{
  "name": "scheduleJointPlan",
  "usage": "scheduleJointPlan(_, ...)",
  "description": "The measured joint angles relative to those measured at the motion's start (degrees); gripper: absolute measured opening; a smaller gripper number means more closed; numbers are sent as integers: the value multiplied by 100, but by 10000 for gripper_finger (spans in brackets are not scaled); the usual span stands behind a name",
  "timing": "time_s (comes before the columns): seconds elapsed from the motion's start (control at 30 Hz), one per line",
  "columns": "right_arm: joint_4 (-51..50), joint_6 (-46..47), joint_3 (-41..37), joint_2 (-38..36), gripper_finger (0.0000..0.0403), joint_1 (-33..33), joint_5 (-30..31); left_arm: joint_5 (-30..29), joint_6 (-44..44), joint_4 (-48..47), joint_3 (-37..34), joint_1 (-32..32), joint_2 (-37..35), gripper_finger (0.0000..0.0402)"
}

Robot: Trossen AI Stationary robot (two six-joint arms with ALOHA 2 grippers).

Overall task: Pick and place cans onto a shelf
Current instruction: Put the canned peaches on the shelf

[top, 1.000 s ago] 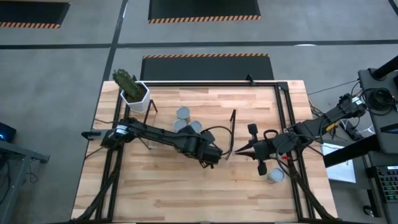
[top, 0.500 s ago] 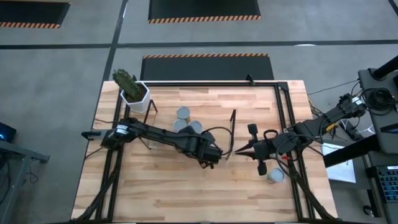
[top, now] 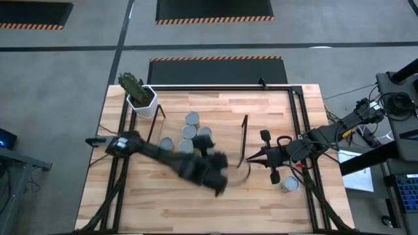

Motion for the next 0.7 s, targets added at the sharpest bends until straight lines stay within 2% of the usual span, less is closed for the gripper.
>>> scheduleJointPlan(0.07,6,46,-1,41,13,0,0,-448,454,21,-11,-339,-46,318)
scheduleJointPlan(0.2,281,79,-1,190,13,-2,2,-644,1100,122,-212,-860,-237,294)
scheduleJointPlan(0.27,494,14,-1,275,13,-2,4,-581,1583,308,-386,-1095,-302,277)
scheduleJointPlan(0.4,787,-6,-1,392,13,-2,15,63,2467,1241,-1006,-1374,-531,237)
scheduleJointPlan(0.5,819,50,65,465,13,-2,140,598,3035,2303,-1863,-1389,-930,201)
scheduleJointPlan(0.6,789,190,212,583,13,-2,463,1073,3571,3755,-3069,-1330,-1514,158)
scheduleJointPlan(0.7,782,240,347,730,13,-4,560,1172,3988,5242,-4247,-1252,-2204,113)
